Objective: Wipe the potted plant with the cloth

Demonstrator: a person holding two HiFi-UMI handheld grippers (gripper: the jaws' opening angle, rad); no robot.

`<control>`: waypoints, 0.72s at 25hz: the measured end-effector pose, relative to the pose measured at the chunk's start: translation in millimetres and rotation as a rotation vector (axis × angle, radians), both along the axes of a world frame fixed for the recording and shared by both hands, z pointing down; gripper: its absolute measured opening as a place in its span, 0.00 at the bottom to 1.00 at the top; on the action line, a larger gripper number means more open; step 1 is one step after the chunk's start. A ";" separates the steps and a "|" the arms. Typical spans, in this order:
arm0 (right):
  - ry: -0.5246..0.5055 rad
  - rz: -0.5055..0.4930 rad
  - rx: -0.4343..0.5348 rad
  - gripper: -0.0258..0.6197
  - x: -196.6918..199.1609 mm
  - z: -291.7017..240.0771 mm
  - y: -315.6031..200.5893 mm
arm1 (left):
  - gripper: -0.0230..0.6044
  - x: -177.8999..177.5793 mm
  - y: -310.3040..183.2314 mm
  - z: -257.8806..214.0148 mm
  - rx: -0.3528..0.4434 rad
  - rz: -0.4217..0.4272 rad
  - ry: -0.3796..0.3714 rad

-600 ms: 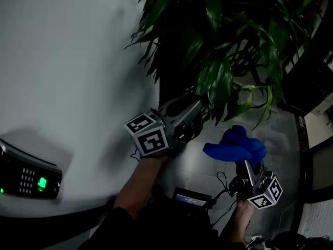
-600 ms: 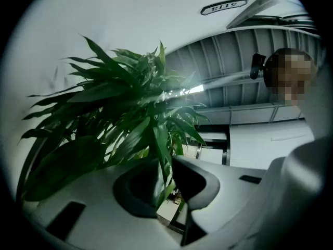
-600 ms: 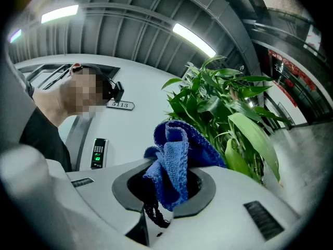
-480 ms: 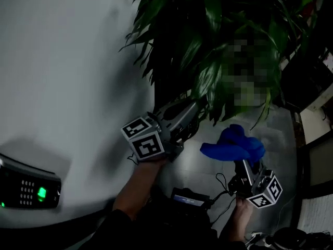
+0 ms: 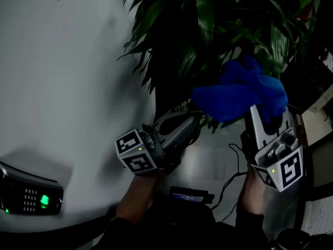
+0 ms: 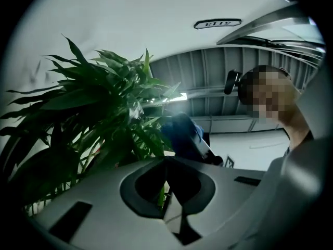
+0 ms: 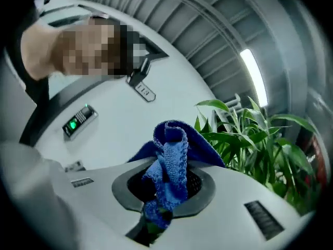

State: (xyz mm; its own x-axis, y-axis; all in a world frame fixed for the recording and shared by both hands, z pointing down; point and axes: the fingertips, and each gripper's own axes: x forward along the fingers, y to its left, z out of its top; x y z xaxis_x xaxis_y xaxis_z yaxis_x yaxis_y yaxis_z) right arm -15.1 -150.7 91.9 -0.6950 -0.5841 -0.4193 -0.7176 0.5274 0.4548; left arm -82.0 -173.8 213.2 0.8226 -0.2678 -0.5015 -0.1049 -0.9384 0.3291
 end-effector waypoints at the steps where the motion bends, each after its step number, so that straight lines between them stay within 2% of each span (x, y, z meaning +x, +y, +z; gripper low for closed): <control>1: 0.055 0.051 0.010 0.16 -2.8 -0.5 -15.8 | 0.04 6.5 2.4 3.5 0.005 0.004 -0.018; 3: 0.089 0.120 0.014 0.16 -3.4 -3.9 -42.5 | 0.04 20.3 5.2 13.7 0.006 0.016 -0.057; 7: 0.149 0.144 0.031 0.16 -13.0 -2.9 -78.8 | 0.04 35.0 2.9 25.6 -0.014 0.038 -0.062; 9: 0.179 0.094 -0.018 0.16 -16.7 14.3 -86.3 | 0.04 35.6 1.8 28.1 -0.020 0.033 -0.054; 11: 0.226 -0.023 -0.058 0.16 -19.5 41.1 -68.7 | 0.04 32.1 2.2 32.3 -0.027 0.029 -0.056; 13: 0.370 -0.128 -0.049 0.16 -31.2 71.2 -52.7 | 0.04 28.5 1.6 34.8 -0.032 0.037 -0.057; 14: 0.448 -0.136 -0.044 0.16 -37.4 82.2 -55.5 | 0.04 28.4 0.9 34.7 -0.034 0.041 -0.052; 15: 0.496 -0.109 -0.064 0.16 -40.5 89.1 -65.8 | 0.04 29.6 0.4 34.1 -0.034 0.044 -0.046; 16: 0.502 -0.062 -0.108 0.16 -40.1 91.2 -80.3 | 0.04 31.4 0.3 33.5 -0.034 0.045 -0.039; 18: 0.421 0.032 -0.150 0.16 -35.6 76.6 -107.9 | 0.04 34.1 1.3 33.9 -0.032 0.046 -0.031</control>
State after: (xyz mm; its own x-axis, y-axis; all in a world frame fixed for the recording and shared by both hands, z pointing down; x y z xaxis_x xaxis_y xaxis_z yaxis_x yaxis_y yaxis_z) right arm -50.8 -258.6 168.5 -0.7673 -0.6412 -0.0123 -0.5035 0.5904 0.6309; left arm -48.0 -172.5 247.2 0.8497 -0.2449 -0.4669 -0.0724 -0.9314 0.3567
